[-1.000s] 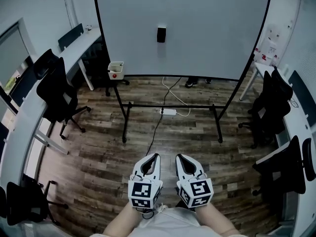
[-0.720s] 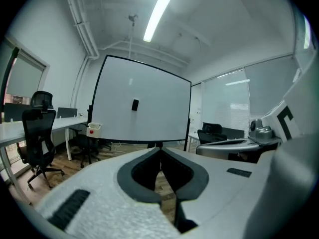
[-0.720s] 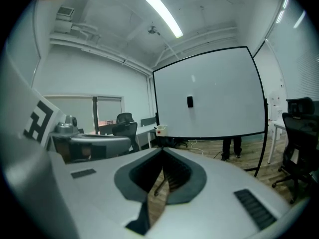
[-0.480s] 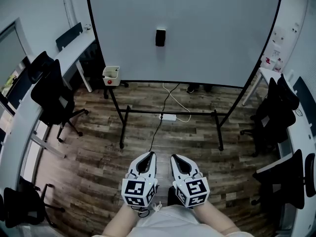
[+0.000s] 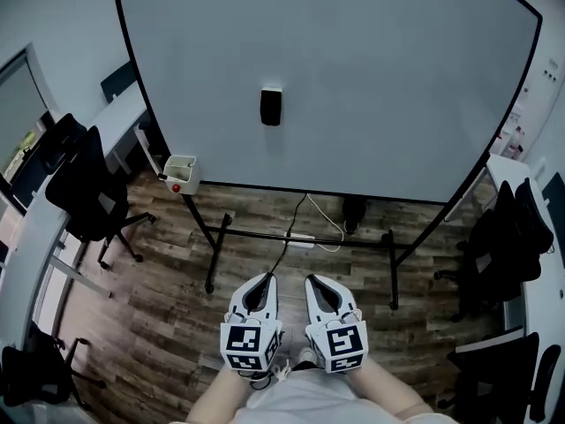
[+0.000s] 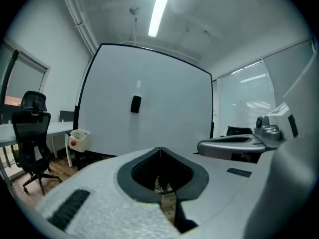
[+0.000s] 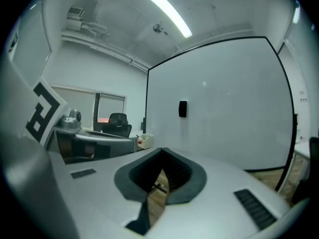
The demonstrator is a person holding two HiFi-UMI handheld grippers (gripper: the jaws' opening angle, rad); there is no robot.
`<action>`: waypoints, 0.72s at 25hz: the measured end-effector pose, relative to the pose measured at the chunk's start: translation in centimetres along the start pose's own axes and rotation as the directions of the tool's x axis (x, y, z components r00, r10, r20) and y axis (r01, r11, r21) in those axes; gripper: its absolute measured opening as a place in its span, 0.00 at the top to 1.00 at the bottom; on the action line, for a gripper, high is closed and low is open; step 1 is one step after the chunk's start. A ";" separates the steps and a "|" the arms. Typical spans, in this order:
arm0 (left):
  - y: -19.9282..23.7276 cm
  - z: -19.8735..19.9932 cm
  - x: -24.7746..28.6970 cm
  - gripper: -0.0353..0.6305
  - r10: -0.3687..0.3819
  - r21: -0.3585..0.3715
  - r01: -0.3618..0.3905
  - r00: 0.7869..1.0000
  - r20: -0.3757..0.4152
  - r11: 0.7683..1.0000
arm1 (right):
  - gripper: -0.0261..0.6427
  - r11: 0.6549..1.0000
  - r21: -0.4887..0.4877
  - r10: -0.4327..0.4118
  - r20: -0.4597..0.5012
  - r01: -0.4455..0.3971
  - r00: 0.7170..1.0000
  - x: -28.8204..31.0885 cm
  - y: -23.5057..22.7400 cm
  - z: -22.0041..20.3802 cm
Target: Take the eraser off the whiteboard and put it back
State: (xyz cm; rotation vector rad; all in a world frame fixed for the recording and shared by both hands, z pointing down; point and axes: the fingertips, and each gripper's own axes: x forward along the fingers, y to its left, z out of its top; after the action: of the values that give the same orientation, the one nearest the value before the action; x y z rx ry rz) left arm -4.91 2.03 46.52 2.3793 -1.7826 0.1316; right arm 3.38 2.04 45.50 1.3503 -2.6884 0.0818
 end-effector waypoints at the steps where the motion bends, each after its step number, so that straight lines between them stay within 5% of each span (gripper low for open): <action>1: 0.1 0.1 1.3 0.92 0.006 -0.003 -0.006 1.000 -0.003 1.000 | 0.92 1.000 -0.013 -0.006 0.006 0.006 1.000 0.8 -1.2 0.3; 18: 6.4 7.6 17.9 0.92 0.015 0.066 -0.018 0.999 0.037 0.998 | 0.92 0.998 0.045 -0.052 0.010 0.051 0.999 14.4 -11.4 3.7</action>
State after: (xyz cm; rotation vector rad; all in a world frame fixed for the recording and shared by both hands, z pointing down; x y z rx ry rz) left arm -6.13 -18.01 42.62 2.4279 -1.8428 0.1522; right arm 3.67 -16.59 43.72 1.4362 -2.6744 0.1306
